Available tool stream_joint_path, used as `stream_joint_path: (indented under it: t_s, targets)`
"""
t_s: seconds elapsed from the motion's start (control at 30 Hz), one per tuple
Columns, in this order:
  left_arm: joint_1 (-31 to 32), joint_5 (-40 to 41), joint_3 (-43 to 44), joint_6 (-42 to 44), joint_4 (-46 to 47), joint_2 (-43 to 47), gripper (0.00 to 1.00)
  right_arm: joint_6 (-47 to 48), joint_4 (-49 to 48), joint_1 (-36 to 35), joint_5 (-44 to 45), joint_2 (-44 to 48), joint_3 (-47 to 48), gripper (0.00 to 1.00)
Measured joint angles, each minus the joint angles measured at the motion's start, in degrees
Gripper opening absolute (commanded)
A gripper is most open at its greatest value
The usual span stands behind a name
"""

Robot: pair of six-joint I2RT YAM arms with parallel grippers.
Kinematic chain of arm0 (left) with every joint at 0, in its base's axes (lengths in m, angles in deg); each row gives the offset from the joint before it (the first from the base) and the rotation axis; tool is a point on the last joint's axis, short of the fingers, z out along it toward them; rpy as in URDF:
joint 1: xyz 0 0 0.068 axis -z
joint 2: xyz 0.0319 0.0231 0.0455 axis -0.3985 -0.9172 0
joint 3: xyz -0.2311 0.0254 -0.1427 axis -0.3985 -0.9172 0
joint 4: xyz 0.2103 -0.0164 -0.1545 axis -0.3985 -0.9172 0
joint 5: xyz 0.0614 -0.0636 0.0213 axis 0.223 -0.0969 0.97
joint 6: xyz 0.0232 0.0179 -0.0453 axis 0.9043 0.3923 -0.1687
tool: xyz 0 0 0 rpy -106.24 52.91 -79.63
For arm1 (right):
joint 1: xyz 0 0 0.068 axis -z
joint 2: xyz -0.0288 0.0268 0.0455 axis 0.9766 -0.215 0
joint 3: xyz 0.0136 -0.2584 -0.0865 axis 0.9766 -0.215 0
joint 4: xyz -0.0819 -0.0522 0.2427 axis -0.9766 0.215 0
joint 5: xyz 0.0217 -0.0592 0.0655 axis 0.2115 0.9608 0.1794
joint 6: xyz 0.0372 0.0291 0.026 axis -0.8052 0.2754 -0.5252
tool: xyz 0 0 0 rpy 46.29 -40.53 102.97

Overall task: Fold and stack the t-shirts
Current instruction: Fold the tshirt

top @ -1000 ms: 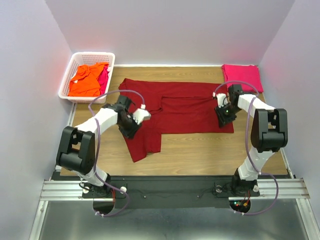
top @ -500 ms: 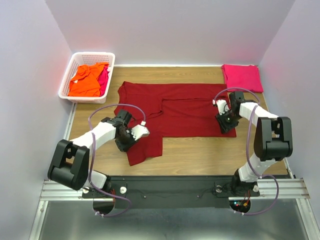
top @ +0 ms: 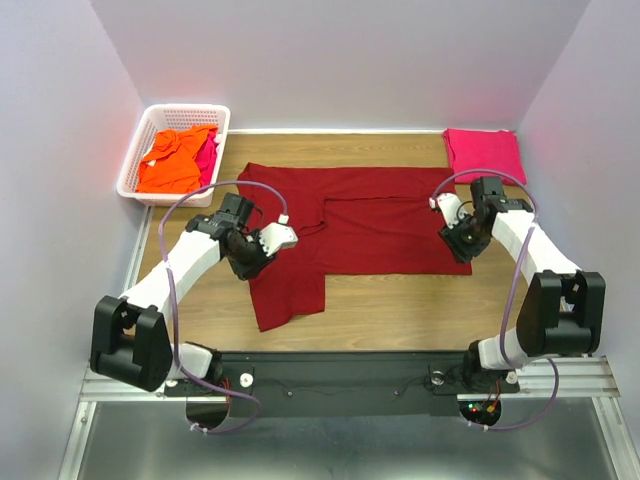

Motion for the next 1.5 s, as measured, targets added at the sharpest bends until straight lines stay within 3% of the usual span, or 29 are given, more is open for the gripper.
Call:
stream_joint_path:
  t_s: [0.87,1.27,1.5]
  targets:
    - [-0.02,0.63,-1.27,2.49,5.9,-6.84,0.38,11.89,-7.28,0.0,3.8,-3.82,-10.97,0.38]
    - [-0.02,0.57,-1.27,2.91,5.86,-7.54,0.38,12.83,-7.8,0.0,4.11,-0.42,-10.49,0.38]
    - [-0.02,0.44,-1.27,2.91,5.86,-8.96,0.39,14.01,-7.96,0.0,4.13,-4.44,-9.68,0.38]
